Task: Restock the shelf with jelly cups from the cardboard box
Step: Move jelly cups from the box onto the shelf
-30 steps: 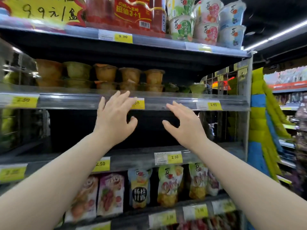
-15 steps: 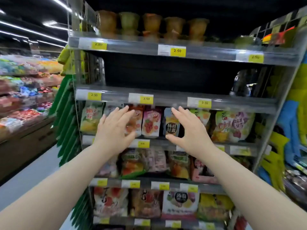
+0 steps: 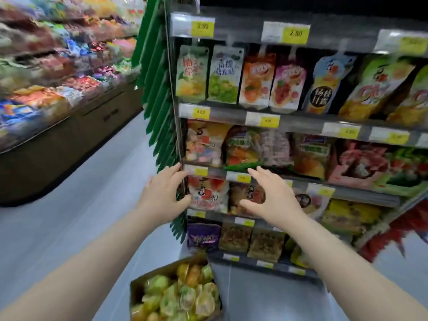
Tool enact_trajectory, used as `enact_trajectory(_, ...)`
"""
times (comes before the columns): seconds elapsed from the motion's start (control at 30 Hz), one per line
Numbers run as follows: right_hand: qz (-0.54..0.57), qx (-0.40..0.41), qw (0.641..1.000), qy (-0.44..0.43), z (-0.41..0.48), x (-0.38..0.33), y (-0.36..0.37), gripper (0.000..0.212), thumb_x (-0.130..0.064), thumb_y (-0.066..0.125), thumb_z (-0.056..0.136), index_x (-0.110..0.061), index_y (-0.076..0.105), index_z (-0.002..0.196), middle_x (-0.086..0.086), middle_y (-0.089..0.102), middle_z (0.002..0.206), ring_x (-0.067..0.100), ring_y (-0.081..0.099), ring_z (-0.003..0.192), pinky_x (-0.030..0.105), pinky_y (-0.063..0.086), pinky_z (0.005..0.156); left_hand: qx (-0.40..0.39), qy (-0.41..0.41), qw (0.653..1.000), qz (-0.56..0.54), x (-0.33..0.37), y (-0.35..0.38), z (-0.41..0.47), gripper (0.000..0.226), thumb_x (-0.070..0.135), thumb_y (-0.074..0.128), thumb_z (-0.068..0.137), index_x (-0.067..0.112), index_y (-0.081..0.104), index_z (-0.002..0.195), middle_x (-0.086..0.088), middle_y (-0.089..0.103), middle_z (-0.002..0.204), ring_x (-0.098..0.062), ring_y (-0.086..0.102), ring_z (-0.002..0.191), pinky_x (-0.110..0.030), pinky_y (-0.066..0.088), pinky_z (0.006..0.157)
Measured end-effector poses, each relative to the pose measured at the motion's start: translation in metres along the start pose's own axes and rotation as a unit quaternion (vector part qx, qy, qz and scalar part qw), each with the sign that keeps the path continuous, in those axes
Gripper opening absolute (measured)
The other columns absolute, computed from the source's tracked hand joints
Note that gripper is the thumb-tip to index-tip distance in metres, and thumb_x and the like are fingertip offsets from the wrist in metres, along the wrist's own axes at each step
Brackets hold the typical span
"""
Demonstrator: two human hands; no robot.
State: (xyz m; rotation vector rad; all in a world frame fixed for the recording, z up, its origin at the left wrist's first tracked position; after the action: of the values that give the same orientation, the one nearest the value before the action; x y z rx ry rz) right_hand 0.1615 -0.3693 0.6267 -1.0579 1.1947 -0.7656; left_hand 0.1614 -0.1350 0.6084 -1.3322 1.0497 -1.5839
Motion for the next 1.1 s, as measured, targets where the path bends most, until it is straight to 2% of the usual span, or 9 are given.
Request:
enact_trajectory(0.07, 0.028, -0.029, 0.999, 0.024, 0.008, -0.005, 0.040, 0.078, -0.055, 0.060, 0.086, -0.034, 0.021, 0.151, -0.010, 0.016, 0.159, 0.014, 0.014, 0.146, 0.039, 0.019, 0.117, -0.029, -0.010, 0.999, -0.014, -0.034, 0.025, 0.000, 0.065, 0.040, 0.058, 0.089, 0.022, 0.034, 0.147, -0.002, 0.022, 0.158, -0.022, 0.022, 0.144, -0.040, 0.022, 0.117)
enact_trajectory(0.27, 0.092, -0.127, 0.984, 0.086, 0.030, -0.015, 0.182, 0.078, -0.050, 0.064, 0.086, -0.031, 0.024, 0.150, -0.009, 0.021, 0.158, 0.014, 0.017, 0.145, 0.035, 0.021, 0.116, -0.154, -0.042, 0.987, -0.016, -0.145, 0.114, -0.013, 0.066, 0.044, 0.053, 0.090, 0.026, 0.029, 0.149, 0.004, 0.018, 0.159, -0.020, 0.022, 0.144, -0.041, 0.026, 0.115)
enact_trajectory(0.33, 0.112, -0.154, 0.976, 0.108, 0.033, -0.016, 0.234, 0.079, -0.050, 0.064, 0.086, -0.032, 0.024, 0.151, -0.009, 0.021, 0.157, 0.014, 0.017, 0.145, 0.034, 0.022, 0.116, -0.178, -0.059, 0.982, -0.015, -0.179, 0.145, -0.015, 0.068, 0.048, 0.050, 0.089, 0.026, 0.029, 0.149, 0.003, 0.018, 0.159, -0.020, 0.021, 0.144, -0.040, 0.025, 0.115)
enact_trajectory(0.57, 0.133, -0.223, 0.953, 0.156, 0.025, 0.011, 0.408, 0.075, -0.046, 0.066, 0.085, -0.027, 0.031, 0.148, -0.004, 0.033, 0.153, 0.017, 0.029, 0.140, 0.030, 0.027, 0.113, -0.256, -0.123, 0.957, -0.051, -0.255, 0.292, -0.048, 0.065, 0.038, 0.056, 0.090, 0.025, 0.029, 0.149, 0.004, 0.020, 0.158, -0.020, 0.023, 0.143, -0.040, 0.027, 0.115)
enact_trajectory(0.7, 0.136, -0.245, 0.945, 0.170, 0.020, 0.042, 0.503, 0.069, -0.041, 0.064, 0.088, -0.024, 0.032, 0.147, -0.002, 0.038, 0.149, 0.017, 0.035, 0.136, 0.022, 0.028, 0.105, -0.288, -0.126, 0.947, -0.069, -0.277, 0.392, -0.067, 0.066, 0.035, 0.058, 0.088, 0.025, 0.031, 0.148, 0.003, 0.021, 0.158, -0.019, 0.026, 0.143, -0.033, 0.026, 0.115)
enact_trajectory(0.8, 0.136, -0.247, 0.942, 0.180, 0.017, 0.069, 0.572, 0.071, -0.044, 0.064, 0.086, -0.027, 0.033, 0.147, -0.002, 0.039, 0.148, 0.018, 0.039, 0.134, 0.028, 0.035, 0.107, -0.305, -0.113, 0.943, -0.072, -0.293, 0.465, -0.077, 0.070, 0.038, 0.058, 0.084, 0.029, 0.031, 0.147, 0.005, 0.022, 0.157, -0.016, 0.027, 0.142, -0.035, 0.031, 0.113)
enact_trajectory(0.9, 0.144, -0.244, 0.939, 0.196, 0.016, 0.095, 0.635, 0.070, -0.042, 0.065, 0.086, -0.029, 0.033, 0.147, -0.004, 0.037, 0.148, 0.017, 0.040, 0.132, 0.029, 0.038, 0.105, -0.300, -0.107, 0.946, -0.062, -0.310, 0.525, -0.076, 0.071, 0.038, 0.059, 0.086, 0.029, 0.027, 0.149, 0.006, 0.022, 0.157, -0.016, 0.025, 0.143, -0.031, 0.028, 0.114)
enact_trajectory(0.97, 0.151, -0.226, 0.941, 0.201, 0.020, 0.109, 0.670, 0.069, -0.038, 0.066, 0.086, -0.030, 0.033, 0.146, -0.004, 0.037, 0.148, 0.017, 0.041, 0.130, 0.031, 0.041, 0.103, -0.290, -0.093, 0.951, -0.058, -0.315, 0.562, -0.069, 0.071, 0.035, 0.058, 0.088, 0.026, 0.025, 0.150, 0.004, 0.026, 0.155, -0.016, 0.029, 0.140, -0.028, 0.028, 0.112)
enact_trajectory(1.1, 0.145, -0.180, 0.952, 0.201, 0.032, 0.132, 0.722, 0.064, -0.034, 0.063, 0.088, -0.030, 0.034, 0.145, -0.004, 0.041, 0.142, 0.017, 0.049, 0.121, 0.033, 0.046, 0.098, -0.263, -0.049, 0.963, -0.044, -0.316, 0.623, -0.050, 0.070, 0.035, 0.059, 0.088, 0.025, 0.026, 0.149, 0.001, 0.039, 0.144, -0.019, 0.041, 0.130, -0.029, 0.038, 0.104)
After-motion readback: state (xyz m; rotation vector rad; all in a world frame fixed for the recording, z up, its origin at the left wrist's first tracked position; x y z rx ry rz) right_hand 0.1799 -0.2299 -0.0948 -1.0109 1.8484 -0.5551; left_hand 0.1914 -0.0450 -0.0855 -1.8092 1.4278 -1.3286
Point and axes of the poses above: each hand's wrist, its own z-axis towards the middle knuckle, its own y-axis out of the palm, x = y × z, the point moved 8 cm from there along z, towards the middle knuckle
